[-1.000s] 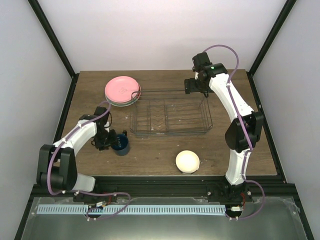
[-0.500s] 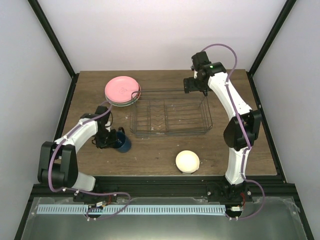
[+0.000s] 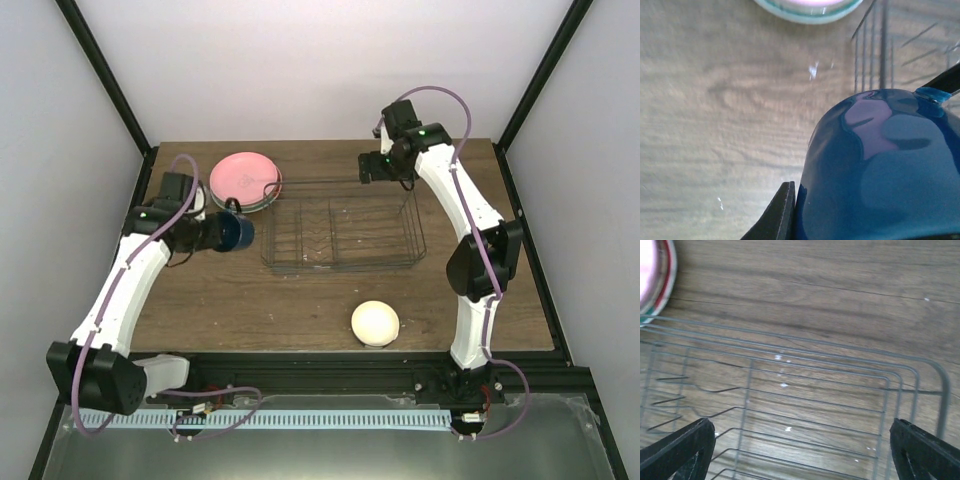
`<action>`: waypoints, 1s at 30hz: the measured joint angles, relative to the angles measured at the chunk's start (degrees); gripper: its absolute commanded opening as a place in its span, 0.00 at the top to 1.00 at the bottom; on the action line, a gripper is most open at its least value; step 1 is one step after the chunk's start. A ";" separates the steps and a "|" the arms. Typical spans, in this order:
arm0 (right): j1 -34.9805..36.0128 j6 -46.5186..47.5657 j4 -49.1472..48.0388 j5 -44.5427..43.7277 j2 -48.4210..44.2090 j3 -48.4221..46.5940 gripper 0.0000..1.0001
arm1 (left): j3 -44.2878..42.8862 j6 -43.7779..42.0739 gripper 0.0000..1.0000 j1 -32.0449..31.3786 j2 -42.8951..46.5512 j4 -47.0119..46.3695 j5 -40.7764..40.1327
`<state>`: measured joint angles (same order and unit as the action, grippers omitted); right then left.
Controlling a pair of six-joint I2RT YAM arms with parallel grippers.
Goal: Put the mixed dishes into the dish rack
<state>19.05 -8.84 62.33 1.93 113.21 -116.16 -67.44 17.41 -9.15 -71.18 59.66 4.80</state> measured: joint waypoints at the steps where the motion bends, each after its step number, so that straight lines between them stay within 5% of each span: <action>1: 0.09 0.00 -0.07 1.05 0.00 -0.35 0.07 | -1.70 -0.81 1.00 0.00 0.42 -0.11 -0.70; 11: 0.44 -2.49 1.29 16.17 -0.02 -6.95 0.18 | -4.90 -11.08 1.00 -6.19 1.55 -7.28 -16.68; 30: 1.03 -8.98 -2.16 45.62 3.30 -5.62 0.19 | 12.55 -54.86 1.00 -29.40 -7.43 -64.30 -50.31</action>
<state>20.08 -17.82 60.16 47.55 116.51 -121.78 -54.89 -37.45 -38.54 -78.61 -4.64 -45.52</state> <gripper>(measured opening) 0.832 0.076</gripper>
